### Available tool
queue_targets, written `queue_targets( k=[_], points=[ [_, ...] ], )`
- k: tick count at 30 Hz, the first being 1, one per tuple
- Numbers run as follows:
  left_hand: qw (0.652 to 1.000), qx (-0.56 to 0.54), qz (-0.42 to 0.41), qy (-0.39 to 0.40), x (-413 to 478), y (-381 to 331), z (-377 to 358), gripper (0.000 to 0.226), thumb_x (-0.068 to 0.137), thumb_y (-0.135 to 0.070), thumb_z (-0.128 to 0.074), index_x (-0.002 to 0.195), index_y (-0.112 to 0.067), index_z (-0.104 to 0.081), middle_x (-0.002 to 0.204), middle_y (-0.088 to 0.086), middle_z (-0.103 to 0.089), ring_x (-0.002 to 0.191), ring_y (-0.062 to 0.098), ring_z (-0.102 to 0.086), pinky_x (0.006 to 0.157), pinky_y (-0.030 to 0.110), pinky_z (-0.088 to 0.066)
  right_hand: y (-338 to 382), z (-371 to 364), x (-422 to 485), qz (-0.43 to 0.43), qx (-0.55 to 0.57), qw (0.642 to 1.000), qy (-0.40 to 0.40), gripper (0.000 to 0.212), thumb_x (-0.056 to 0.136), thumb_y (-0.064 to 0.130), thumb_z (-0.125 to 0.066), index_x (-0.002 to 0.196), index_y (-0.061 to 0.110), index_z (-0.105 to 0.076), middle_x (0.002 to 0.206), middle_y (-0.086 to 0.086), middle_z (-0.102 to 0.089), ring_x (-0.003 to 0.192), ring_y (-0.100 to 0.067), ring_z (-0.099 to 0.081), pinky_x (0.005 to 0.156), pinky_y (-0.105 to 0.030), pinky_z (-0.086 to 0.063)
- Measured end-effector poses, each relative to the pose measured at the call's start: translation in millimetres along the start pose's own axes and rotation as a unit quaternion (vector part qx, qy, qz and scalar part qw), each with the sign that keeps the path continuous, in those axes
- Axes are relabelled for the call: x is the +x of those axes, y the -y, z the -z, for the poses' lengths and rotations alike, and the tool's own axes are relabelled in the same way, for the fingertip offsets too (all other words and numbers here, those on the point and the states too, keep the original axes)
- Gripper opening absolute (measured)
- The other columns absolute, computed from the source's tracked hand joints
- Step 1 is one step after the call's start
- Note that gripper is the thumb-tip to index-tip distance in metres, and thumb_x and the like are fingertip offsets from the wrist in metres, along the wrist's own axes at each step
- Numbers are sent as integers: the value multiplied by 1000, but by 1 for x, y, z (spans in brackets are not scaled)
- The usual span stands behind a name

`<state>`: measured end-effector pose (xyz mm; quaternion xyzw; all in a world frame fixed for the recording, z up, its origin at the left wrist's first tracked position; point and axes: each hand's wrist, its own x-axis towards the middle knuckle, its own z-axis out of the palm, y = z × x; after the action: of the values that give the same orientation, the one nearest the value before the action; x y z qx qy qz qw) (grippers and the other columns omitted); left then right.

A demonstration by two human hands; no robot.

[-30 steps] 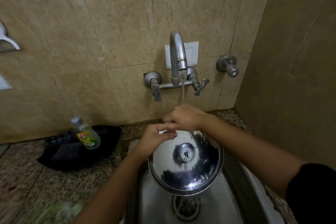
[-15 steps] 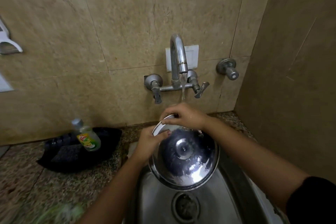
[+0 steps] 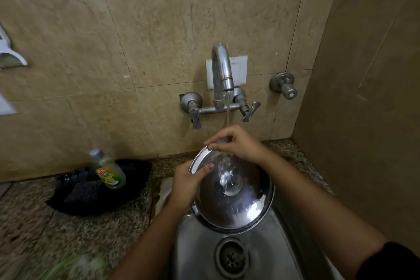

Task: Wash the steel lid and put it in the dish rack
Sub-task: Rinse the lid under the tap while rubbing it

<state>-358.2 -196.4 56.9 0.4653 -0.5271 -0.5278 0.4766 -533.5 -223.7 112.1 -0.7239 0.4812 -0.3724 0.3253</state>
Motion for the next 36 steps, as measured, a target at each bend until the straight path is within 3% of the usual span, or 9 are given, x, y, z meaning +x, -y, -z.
queue_targets(
  k=[2, 5, 8, 13, 18, 23, 29, 32, 36],
  points=[
    [999, -20, -10, -28, 0, 4, 3, 15, 77, -6, -75, 92, -7, -77, 89, 13, -78, 85, 26, -74, 79, 38, -59, -8, 12, -10, -18, 55, 996, -66, 19, 82, 15, -71, 100, 12, -73, 90, 8, -72, 89, -10, -68, 82, -21, -53],
    [994, -55, -19, -89, -7, 8, 3, 10, 78, -5, -74, 83, -13, -76, 78, 0, -78, 74, 13, -72, 69, 25, -57, -32, 22, -31, -95, 179, 958, -201, 19, 84, 15, -69, 102, 8, -72, 88, 3, -72, 87, -18, -67, 72, -14, -52],
    [998, -46, 4, -44, -9, 7, 2, 10, 80, -6, -72, 80, -15, -75, 72, -4, -77, 69, 10, -72, 60, 18, -54, -41, 16, -38, -146, 251, 922, -255, 26, 85, 13, -67, 107, 0, -69, 87, 0, -72, 80, -15, -67, 65, -13, -54],
    [983, 109, 24, 146, 13, -19, 6, 18, 76, -14, -77, 94, -12, -76, 89, 7, -78, 84, 19, -74, 76, 30, -59, -16, 10, -21, -77, 151, 980, -102, 20, 82, 7, -68, 99, -4, -70, 89, -4, -72, 81, -7, -69, 73, -17, -54],
    [986, 102, 2, 131, 22, -27, 7, 8, 78, -12, -75, 85, -17, -75, 78, 2, -77, 73, 16, -73, 71, 29, -58, -8, 10, -14, -29, 147, 985, -90, 20, 81, 0, -68, 98, -10, -68, 87, -2, -71, 77, 2, -68, 71, -14, -51],
    [995, 37, 36, 88, 14, -15, 2, 21, 78, -7, -74, 98, -1, -74, 99, 26, -73, 91, 36, -71, 87, 47, -54, -26, 16, -20, -38, 161, 977, -135, 11, 79, 6, -72, 88, 11, -74, 81, 5, -76, 82, -7, -70, 78, -22, -51],
    [993, 50, 25, 108, 15, -14, -4, 22, 78, -11, -75, 97, -1, -74, 98, 29, -72, 92, 44, -68, 87, 52, -52, 0, -2, -5, 3, 13, 1000, 6, 17, 81, 15, -72, 98, 12, -75, 90, 6, -74, 86, -5, -68, 82, -23, -54],
    [996, 35, 27, 83, 12, -10, 2, 12, 78, -11, -74, 90, -11, -77, 90, 19, -76, 85, 34, -72, 81, 43, -56, -13, 12, -14, -22, 69, 996, -53, 14, 81, 12, -71, 95, 14, -74, 90, 6, -73, 89, -5, -69, 84, -22, -53],
    [998, 16, 34, 43, 10, -2, 11, 12, 79, -9, -74, 89, -14, -76, 90, 12, -78, 86, 28, -74, 78, 37, -58, -37, 23, -28, -65, 138, 975, -161, 17, 79, 12, -73, 85, 27, -77, 83, 5, -76, 86, -15, -70, 85, -36, -54]
  ],
)
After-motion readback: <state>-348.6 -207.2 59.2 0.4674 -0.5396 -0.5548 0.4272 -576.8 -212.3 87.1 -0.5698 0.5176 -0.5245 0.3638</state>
